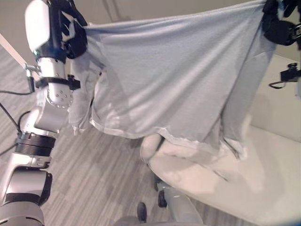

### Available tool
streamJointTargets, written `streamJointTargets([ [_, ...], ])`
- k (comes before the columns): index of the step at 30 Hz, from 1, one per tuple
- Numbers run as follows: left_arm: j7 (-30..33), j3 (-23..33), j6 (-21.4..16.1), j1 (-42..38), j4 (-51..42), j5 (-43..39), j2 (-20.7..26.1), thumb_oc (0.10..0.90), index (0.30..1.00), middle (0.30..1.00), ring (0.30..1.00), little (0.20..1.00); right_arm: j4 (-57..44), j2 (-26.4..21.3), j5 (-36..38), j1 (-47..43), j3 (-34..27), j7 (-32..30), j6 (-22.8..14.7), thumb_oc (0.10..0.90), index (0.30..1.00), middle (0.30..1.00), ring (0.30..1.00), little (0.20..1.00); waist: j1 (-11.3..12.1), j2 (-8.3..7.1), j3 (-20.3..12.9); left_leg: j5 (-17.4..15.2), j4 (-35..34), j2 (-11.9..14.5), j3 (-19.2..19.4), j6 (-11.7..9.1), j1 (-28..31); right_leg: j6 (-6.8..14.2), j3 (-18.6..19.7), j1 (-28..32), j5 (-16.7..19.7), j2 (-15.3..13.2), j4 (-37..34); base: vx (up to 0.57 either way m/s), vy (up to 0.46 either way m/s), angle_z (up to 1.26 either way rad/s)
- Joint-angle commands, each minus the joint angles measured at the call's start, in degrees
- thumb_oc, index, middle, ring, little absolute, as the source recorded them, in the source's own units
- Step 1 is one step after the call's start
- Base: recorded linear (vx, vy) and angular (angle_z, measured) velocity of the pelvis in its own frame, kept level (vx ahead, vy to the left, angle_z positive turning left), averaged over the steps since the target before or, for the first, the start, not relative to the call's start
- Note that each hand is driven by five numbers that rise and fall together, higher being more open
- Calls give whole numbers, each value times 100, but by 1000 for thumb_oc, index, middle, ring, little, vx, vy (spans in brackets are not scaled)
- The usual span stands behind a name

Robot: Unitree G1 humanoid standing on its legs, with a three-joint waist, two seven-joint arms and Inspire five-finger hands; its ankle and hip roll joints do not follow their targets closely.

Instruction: Hang the clothes on the sofa on the clothes rack.

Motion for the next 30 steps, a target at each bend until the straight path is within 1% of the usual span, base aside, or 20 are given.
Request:
streamJointTargets([
  [1, 327, 664, -309, -298, -608, -68, 636, 400, 300, 300, 300, 300, 222, -107, 28, -967, -353, -305, 43, 400, 300, 300, 300, 300, 306, -574, -546, 105, 1725, 559, 781, -511, -933, 781, -61, 1450, -554, -428, -384, 129, -65, -23],
  [3, 324, 677, -308, -292, -619, -71, 639, 400, 300, 300, 300, 300, 218, -107, 29, -979, -349, -302, 51, 400, 300, 300, 300, 300, 288, -563, -531, 22, 1954, 590, 763, -527, -1055, 765, -77, 1443, -556, -413, -384, 63, -35, 4],
  [4, 332, 729, -319, -307, -635, -120, 606, 400, 300, 300, 300, 300, 211, -124, 19, -993, -394, -310, 68, 400, 300, 300, 300, 300, 306, -646, -480, 180, 2468, 880, 963, -585, -1431, 731, -159, 1598, -649, -494, -384, 186, -9, 8],
  [5, 349, 742, -320, -336, -642, -118, 603, 400, 300, 300, 300, 300, 164, -125, -7, -963, -427, -302, 69, 400, 300, 300, 300, 300, 313, -664, -491, 125, 2374, 1051, 1039, -545, -1531, 736, -180, 1636, -687, -526, -384, 257, 25, -10],
  [6, 365, 746, -310, -355, -651, -100, 614, 400, 300, 300, 300, 300, 130, -126, -35, -936, -440, -301, 71, 400, 300, 300, 300, 300, 320, -680, -520, -7, 2045, 1188, 1061, -479, -1545, 762, -176, 1637, -705, -565, -384, 238, 103, -13],
  [7, 376, 737, -305, -338, -658, -84, 617, 400, 300, 300, 300, 300, 96, -122, -65, -900, -442, -306, 61, 400, 300, 300, 300, 300, 340, -691, -570, 41, 1568, 1244, 1026, -458, -1450, 800, -146, 1639, -726, -591, -384, 233, 136, -20],
  [10, 490, 744, -297, -318, -716, -72, 685, 400, 300, 300, 300, 300, 49, -115, -117, -828, -455, -374, 57, 400, 300, 300, 300, 300, 423, -617, -632, 683, 360, 1533, 613, -560, -1426, 813, -24, 1731, -928, -602, -384, 241, 199, -52],
  [11, 606, 804, -324, -285, -828, -73, 756, 400, 300, 300, 300, 300, -1, -72, -179, -767, -452, -424, 47, 400, 300, 300, 300, 300, 456, -518, -676, 764, 67, 1623, 183, -627, -1352, 834, 135, 1844, -1037, -601, -384, 331, 380, -72],
  [12, 544, 828, -363, -234, -1005, -13, 753, 400, 300, 300, 300, 300, -31, -63, -224, -625, -606, -405, 60, 400, 300, 300, 300, 300, 383, -394, -751, 761, -74, 1553, 147, -696, -1246, 881, 117, 1906, -997, -663, -384, 325, 437, -50],
  [14, 480, 790, -408, -206, -1135, 26, 727, 400, 300, 300, 300, 300, -48, -56, -278, -496, -707, -418, 88, 400, 300, 300, 300, 300, 339, -327, -827, 655, -194, 1387, 187, -692, -1124, 928, 124, 1926, -915, -791, -384, 195, 366, -52],
  [17, 438, 752, -434, -210, -1258, 48, 778, 400, 300, 300, 300, 300, -93, -13, -319, -254, -905, -442, 160, 400, 300, 300, 300, 300, 336, -377, -907, 459, -194, 1101, 244, -548, -1056, 1065, 244, 1862, -740, -1050, -384, 90, 325, -39],
  [21, 471, 735, -467, -280, -1365, 75, 844, 400, 300, 300, 300, 300, -37, 80, -356, -201, -983, -524, 213, 400, 300, 300, 300, 300, 363, -444, -907, 263, -194, 836, 397, -338, -1008, 1242, 321, 1746, -466, -1360, -377, 6, 266, 46],
  [22, 472, 738, -464, -278, -1369, 76, 847, 400, 300, 300, 300, 300, -36, 84, -359, -208, -980, -526, 215, 400, 300, 300, 300, 300, 378, -456, -902, 262, -194, 816, 419, -320, -1004, 1259, 345, 1739, -455, -1381, -379, -41, 251, 27],
  [23, 503, 791, -460, -318, -1450, 112, 915, 400, 300, 300, 300, 300, -18, 134, -409, -349, -901, -550, 218, 400, 300, 300, 300, 300, 458, -482, -845, 204, -194, 741, 549, -230, -981, 1324, 178, 1639, -273, -1554, -236, -64, 205, 21],
  [25, 511, 894, -419, -317, -1556, 180, 1006, 400, 300, 300, 300, 300, 21, 186, -441, -570, -750, -554, 208, 400, 300, 300, 300, 300, 576, -481, -741, 188, -194, 758, 773, -192, -930, 1298, -168, 1464, -150, -1729, 155, -98, 237, -7],
  [26, 513, 968, -410, -297, -1608, 279, 1090, 400, 300, 300, 300, 300, 62, 222, -428, -744, -609, -534, 195, 400, 300, 300, 300, 300, 602, -467, -675, 185, -194, 779, 909, -176, -904, 1193, -399, 1425, -313, -1714, 552, -83, 221, -37],
  [27, 519, 975, -418, -297, -1639, 295, 1079, 400, 300, 300, 300, 300, 52, 229, -424, -789, -549, -509, 195, 400, 300, 300, 300, 300, 580, -473, -657, 185, -194, 759, 920, -164, -883, 1141, -344, 1395, -425, -1570, 717, -31, 200, -29],
  [28, 528, 983, -426, -278, -1630, 290, 1068, 400, 300, 300, 300, 300, 44, 211, -397, -813, -496, -485, 166, 400, 300, 300, 300, 300, 576, -489, -661, 163, -194, 741, 919, -160, -847, 1108, -280, 1396, -605, -1376, 784, 7, 105, 2],
  [29, 516, 991, -430, -252, -1633, 262, 1026, 400, 300, 300, 300, 300, 73, 173, -315, -895, -420, -474, 134, 400, 300, 300, 300, 300, 583, -509, -671, 221, -194, 713, 916, -173, -880, 997, -201, 1400, -830, -1053, 761, 28, 62, 9],
  [30, 509, 982, -428, -230, -1629, 237, 981, 400, 300, 300, 300, 300, 86, 162, -272, -872, -414, -474, 115, 400, 300, 300, 300, 300, 557, -536, -665, 197, -194, 676, 872, -179, -860, 960, -73, 1373, -985, -807, 752, 12, 8, 9],
])
